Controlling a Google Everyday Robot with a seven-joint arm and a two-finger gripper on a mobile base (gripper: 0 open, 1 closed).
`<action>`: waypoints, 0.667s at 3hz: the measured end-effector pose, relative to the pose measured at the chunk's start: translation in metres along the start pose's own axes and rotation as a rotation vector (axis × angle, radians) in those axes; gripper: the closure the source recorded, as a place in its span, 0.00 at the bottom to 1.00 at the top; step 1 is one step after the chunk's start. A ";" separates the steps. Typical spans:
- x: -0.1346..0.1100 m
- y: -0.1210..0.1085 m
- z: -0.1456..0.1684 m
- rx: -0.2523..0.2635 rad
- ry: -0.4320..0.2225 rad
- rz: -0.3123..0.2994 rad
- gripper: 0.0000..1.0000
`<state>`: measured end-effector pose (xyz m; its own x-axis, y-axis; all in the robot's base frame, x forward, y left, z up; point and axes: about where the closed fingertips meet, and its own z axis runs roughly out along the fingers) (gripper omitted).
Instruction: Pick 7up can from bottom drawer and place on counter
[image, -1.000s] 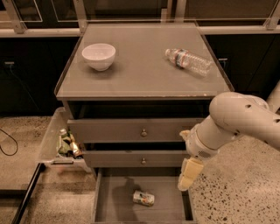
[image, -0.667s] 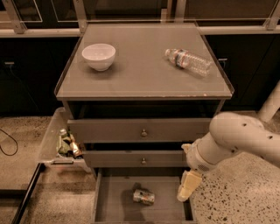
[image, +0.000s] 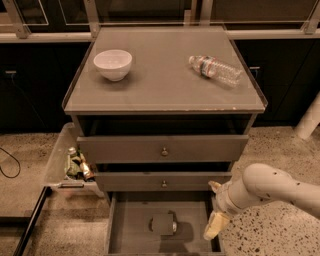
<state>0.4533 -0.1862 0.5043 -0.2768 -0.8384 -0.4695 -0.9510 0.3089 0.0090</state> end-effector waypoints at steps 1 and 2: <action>0.016 -0.018 0.029 0.030 -0.048 -0.046 0.00; 0.040 -0.028 0.062 0.009 -0.089 -0.009 0.00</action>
Offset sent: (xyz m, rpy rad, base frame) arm 0.0344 -0.0329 -0.1102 0.1271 -0.0234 -0.0296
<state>0.4775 -0.2009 0.4308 -0.2548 -0.7980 -0.5462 -0.9520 0.3061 -0.0031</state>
